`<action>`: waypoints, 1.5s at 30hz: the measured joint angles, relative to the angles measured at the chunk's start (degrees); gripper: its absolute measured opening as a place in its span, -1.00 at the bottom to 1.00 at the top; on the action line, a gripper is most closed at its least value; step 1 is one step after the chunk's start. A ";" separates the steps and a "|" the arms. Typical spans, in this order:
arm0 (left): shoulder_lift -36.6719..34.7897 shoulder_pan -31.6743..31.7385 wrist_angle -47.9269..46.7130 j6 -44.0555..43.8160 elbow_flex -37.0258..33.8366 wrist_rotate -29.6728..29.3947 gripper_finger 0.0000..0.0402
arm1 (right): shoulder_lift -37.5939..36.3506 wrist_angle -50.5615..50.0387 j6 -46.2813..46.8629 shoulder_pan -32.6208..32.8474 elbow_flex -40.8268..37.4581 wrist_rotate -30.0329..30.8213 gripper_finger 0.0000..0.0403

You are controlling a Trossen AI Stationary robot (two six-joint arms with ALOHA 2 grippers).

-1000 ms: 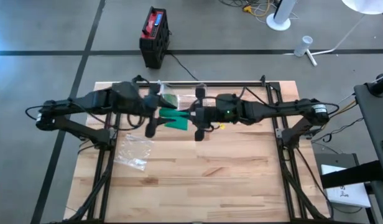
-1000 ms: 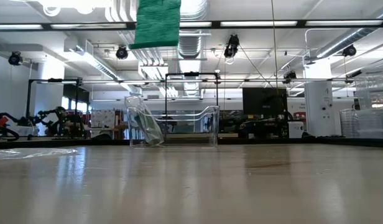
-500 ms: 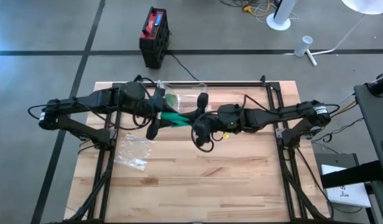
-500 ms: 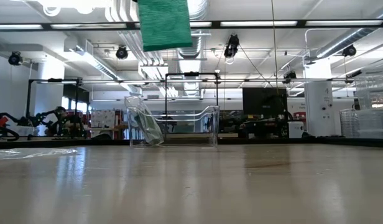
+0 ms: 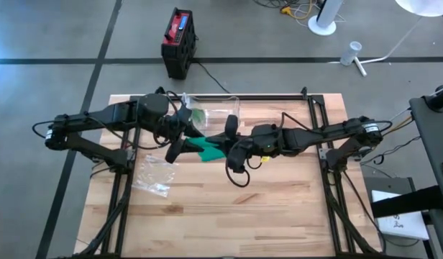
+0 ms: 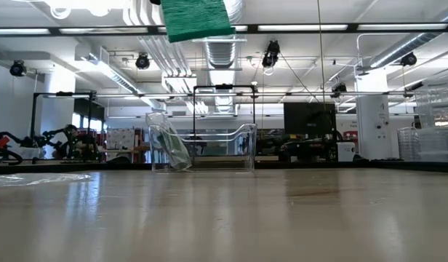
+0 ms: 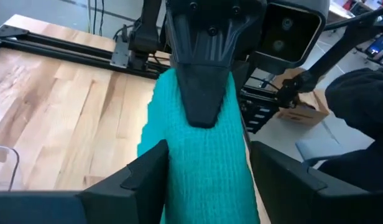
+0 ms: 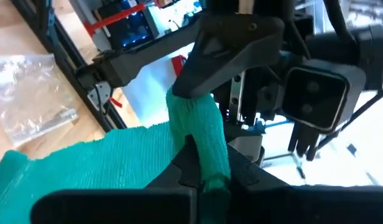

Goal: Roll bandage
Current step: Roll the blue bandage

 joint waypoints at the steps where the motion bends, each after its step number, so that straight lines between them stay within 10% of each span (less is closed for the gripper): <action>1: -0.03 0.05 -0.07 0.02 0.00 0.04 0.04 | 0.00 -0.15 -0.90 0.00 0.00 -0.01 -0.92; 7: 0.24 0.16 -0.51 4.64 0.00 -1.92 -0.11 | 0.04 -0.81 -0.84 -0.07 0.00 0.26 -0.87; 15: 0.94 0.14 -1.73 14.57 0.00 -6.23 -0.91 | 0.04 -4.42 24.84 -0.13 0.00 0.73 -0.37; 20: 0.96 0.10 -4.20 24.26 0.00 -11.22 -0.79 | -0.02 -6.59 46.85 -0.42 0.07 -2.91 0.02; 28: 1.26 0.03 -4.29 34.49 0.00 -15.43 -0.91 | -0.04 -6.53 57.32 -2.78 0.04 -3.68 0.31; 39: 1.11 -0.31 -4.58 34.85 0.00 -20.94 -0.84 | -0.04 -8.50 67.51 -8.95 0.04 -8.87 -0.28; 45: 1.24 -0.32 -5.89 28.72 0.00 -20.49 -0.85 | 0.00 -8.45 49.22 -8.82 -0.02 -9.95 -0.89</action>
